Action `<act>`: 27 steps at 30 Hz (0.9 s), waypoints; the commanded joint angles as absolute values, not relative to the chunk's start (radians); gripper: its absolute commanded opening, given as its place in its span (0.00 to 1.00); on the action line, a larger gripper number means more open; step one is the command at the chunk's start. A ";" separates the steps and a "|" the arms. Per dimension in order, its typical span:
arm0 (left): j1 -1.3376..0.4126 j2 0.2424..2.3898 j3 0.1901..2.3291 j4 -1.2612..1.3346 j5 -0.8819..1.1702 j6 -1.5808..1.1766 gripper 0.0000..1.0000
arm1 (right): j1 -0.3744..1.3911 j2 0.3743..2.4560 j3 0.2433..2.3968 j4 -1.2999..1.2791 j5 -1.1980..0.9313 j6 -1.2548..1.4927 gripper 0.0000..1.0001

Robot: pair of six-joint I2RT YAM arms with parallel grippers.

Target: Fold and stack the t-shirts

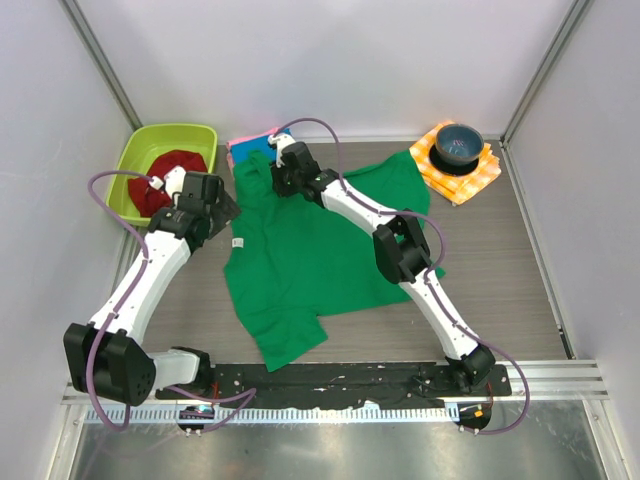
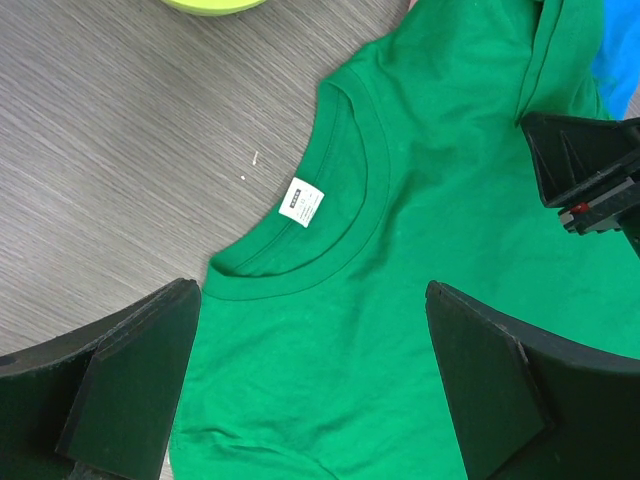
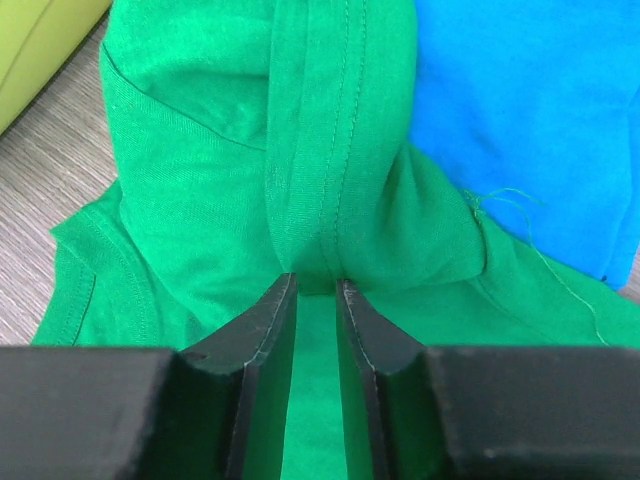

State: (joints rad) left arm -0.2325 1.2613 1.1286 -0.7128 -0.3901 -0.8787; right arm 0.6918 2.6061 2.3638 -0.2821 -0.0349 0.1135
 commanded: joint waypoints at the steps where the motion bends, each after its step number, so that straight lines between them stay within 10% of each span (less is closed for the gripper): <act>1: -0.230 1.261 1.124 -0.678 -0.387 -0.865 1.00 | 0.695 2.615 2.395 -0.236 -0.017 0.121 0.28; 9: -0.230 1.262 1.127 -0.678 -0.385 -0.862 1.00 | 0.693 2.629 2.402 -0.233 -0.003 0.112 0.20; 17: -0.230 1.264 1.127 -0.678 -0.373 -0.861 1.00 | 0.695 2.634 2.405 -0.230 -0.003 0.115 0.61; 27: -0.230 1.266 1.115 -0.675 -0.370 -0.862 1.00 | 0.695 2.637 2.399 -0.206 0.041 0.118 0.37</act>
State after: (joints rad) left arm -0.2325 1.2640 1.1255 -0.7063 -0.3721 -0.8780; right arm 0.6918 2.6278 2.3638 -0.2680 0.0036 0.1112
